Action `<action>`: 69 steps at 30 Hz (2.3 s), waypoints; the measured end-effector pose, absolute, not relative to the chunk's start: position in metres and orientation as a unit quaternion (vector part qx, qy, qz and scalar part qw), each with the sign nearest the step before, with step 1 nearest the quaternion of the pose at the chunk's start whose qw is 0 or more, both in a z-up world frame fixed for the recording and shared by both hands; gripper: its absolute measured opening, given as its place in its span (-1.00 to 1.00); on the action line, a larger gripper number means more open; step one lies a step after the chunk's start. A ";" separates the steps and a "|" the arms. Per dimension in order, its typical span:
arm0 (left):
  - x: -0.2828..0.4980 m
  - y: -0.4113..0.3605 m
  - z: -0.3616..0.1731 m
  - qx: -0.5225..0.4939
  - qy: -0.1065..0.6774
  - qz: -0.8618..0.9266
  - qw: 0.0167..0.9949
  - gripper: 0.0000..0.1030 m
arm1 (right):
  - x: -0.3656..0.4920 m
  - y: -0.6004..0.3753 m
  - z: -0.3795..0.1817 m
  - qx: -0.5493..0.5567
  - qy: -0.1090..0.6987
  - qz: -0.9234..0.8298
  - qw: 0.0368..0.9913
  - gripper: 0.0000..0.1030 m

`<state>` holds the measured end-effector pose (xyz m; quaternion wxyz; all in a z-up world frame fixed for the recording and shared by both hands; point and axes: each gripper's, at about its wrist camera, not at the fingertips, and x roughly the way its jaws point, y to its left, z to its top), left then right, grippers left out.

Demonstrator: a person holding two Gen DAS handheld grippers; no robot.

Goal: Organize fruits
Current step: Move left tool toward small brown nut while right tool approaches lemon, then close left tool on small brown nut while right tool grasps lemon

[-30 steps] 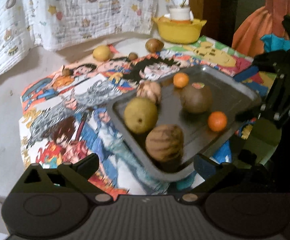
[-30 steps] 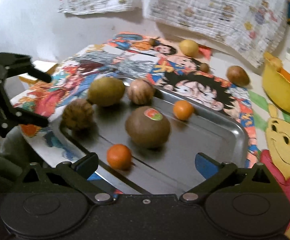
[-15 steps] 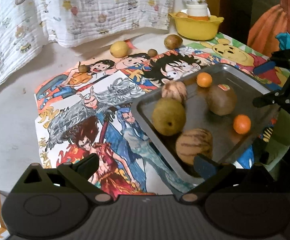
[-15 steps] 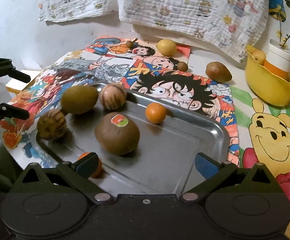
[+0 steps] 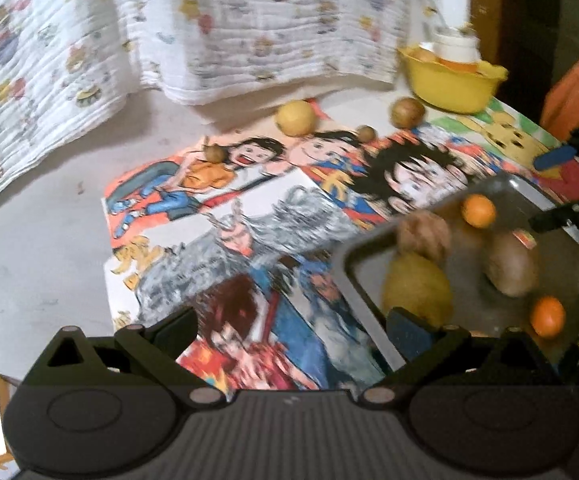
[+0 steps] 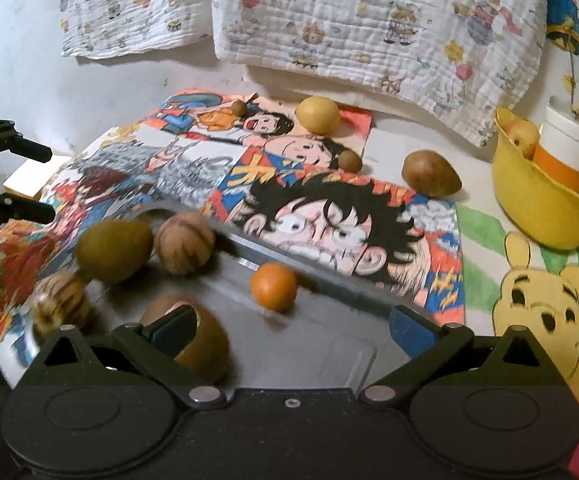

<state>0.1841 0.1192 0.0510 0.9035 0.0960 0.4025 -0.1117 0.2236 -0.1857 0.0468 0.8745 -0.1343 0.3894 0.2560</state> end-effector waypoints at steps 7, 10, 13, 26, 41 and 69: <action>0.234 0.131 0.041 0.057 0.405 -0.076 0.909 0.99 | 0.272 -0.168 0.054 -0.134 0.362 0.252 0.888 0.99; 0.258 0.136 0.036 0.057 0.403 -0.067 0.911 0.99 | 0.296 -0.158 0.059 -0.135 0.348 0.254 0.892 0.99; 0.282 0.140 0.032 0.066 0.392 -0.054 0.916 0.99 | 0.323 -0.144 0.064 -0.137 0.334 0.257 0.897 0.99; 0.389 0.147 0.000 0.111 0.369 -0.047 0.922 0.99 | 0.437 -0.071 0.051 -0.126 0.330 0.259 0.899 0.99; 0.440 0.146 -0.025 0.111 0.338 -0.080 0.931 0.75 | 0.507 -0.052 -0.005 -0.048 0.381 0.223 0.896 0.62; 0.437 0.142 -0.020 0.087 0.333 -0.110 0.932 -0.39 | 0.506 -0.047 -0.015 -0.024 0.386 0.232 0.893 0.25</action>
